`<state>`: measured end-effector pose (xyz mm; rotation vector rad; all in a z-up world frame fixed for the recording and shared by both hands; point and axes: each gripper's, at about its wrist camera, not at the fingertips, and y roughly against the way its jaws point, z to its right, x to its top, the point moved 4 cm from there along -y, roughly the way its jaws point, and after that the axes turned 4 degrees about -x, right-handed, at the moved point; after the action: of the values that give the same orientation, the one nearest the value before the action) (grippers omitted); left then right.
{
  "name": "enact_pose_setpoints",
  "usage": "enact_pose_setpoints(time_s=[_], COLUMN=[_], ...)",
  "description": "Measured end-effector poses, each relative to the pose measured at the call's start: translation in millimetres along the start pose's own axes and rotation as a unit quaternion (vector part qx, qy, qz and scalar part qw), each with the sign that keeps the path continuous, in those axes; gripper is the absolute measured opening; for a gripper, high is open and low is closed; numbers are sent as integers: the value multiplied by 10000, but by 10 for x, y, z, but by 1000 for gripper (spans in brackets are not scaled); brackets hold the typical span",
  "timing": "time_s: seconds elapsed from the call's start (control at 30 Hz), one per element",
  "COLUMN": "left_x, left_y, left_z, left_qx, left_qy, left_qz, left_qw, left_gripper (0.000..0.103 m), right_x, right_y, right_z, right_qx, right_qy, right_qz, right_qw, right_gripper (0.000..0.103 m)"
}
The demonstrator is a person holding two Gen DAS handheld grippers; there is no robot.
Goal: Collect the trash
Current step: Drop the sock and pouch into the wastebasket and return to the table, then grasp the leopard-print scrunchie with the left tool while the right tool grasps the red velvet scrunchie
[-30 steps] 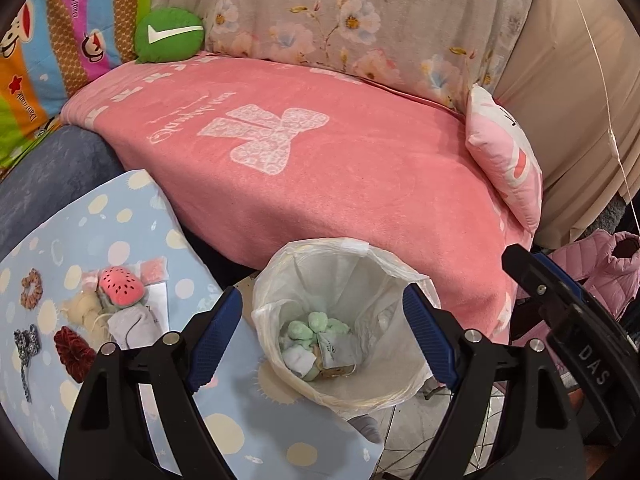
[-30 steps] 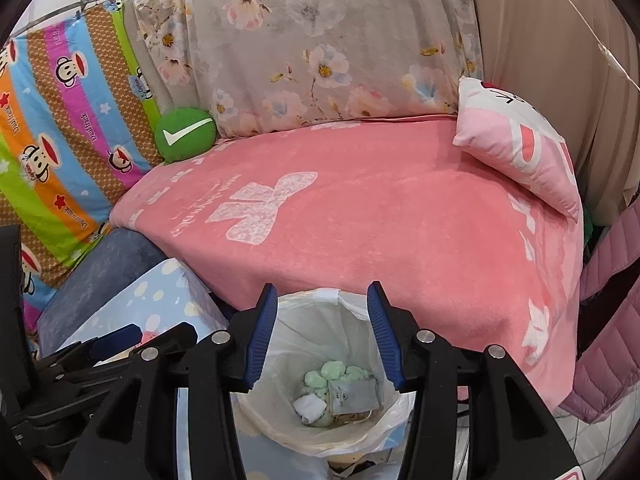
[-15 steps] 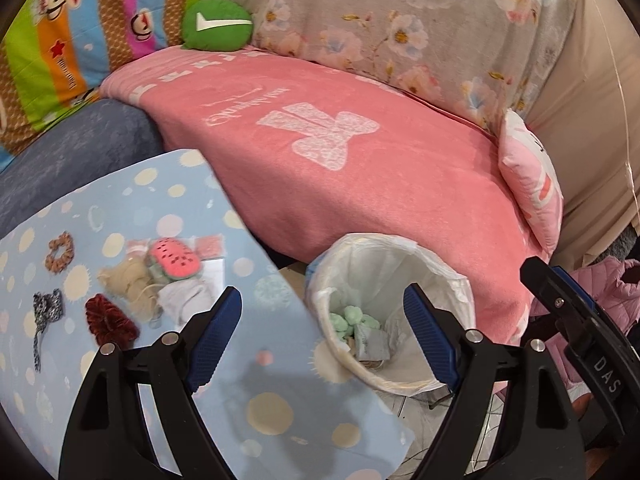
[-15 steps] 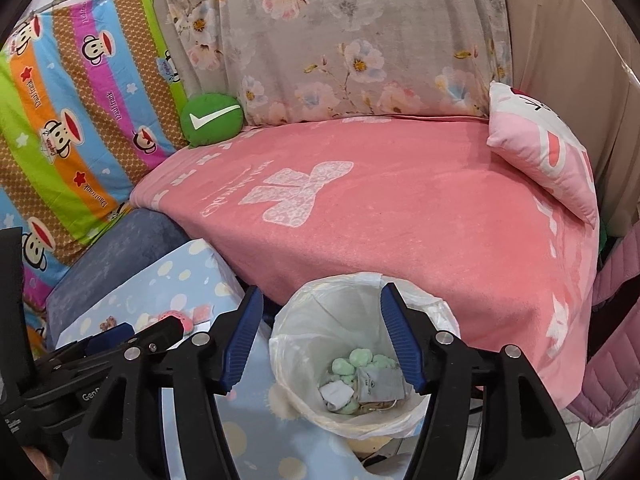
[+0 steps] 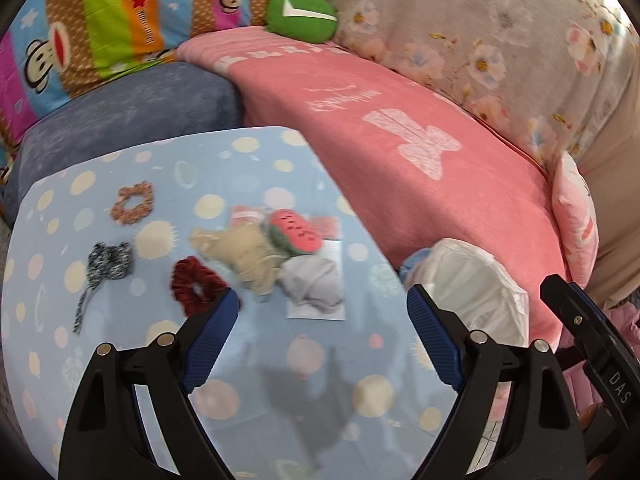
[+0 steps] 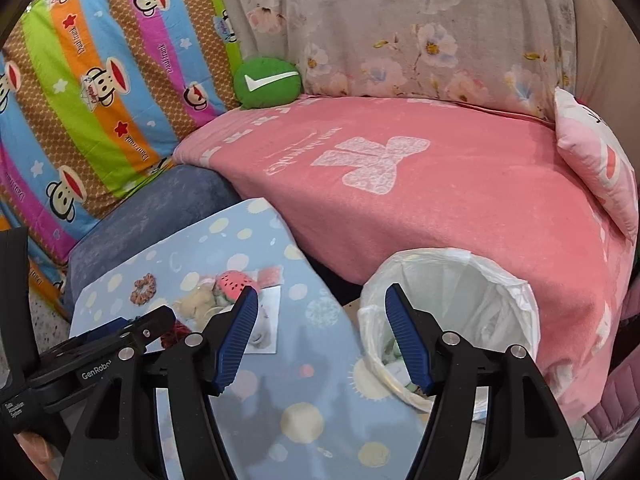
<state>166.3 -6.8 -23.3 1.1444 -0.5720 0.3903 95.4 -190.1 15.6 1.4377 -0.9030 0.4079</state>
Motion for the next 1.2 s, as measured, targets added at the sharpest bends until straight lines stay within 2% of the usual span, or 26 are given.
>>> enact_pose_setpoints(time_s=[0.3, 0.43, 0.53, 0.73, 0.87, 1.13, 1.2], left_x=[-80, -149, -201, -239, -205, -115, -91], left_y=[117, 124, 81, -91, -240, -556, -615], left_z=[-1045, -1521, -1841, -2357, -2581, -2805, -2815], left_qx=[675, 1056, 1344, 1706, 1835, 1694, 1636], left_qy=[595, 806, 890, 1039, 1115, 1334, 1329], left_qz=[-3, -46, -122, -292, -415, -579, -608], left_qw=[9959, 9911, 9868, 9794, 9758, 9748, 9756], left_gripper=[84, 84, 89, 89, 89, 89, 87], right_x=[-293, -444, -552, -761, -847, -955, -982], right_y=[-326, -519, -677, -1042, -1296, -1722, -1799], right_z=[-798, -1128, -1350, -1661, -1805, -2001, -2018], right_qx=[376, 508, 560, 547, 581, 560, 553], right_qy=[428, 564, 701, 826, 860, 842, 839], right_qz=[-451, -678, -833, -1113, -1325, -1633, -1698], right_qw=[9974, 9948, 9925, 9888, 9857, 9814, 9803], right_gripper=[64, 64, 64, 64, 64, 64, 59])
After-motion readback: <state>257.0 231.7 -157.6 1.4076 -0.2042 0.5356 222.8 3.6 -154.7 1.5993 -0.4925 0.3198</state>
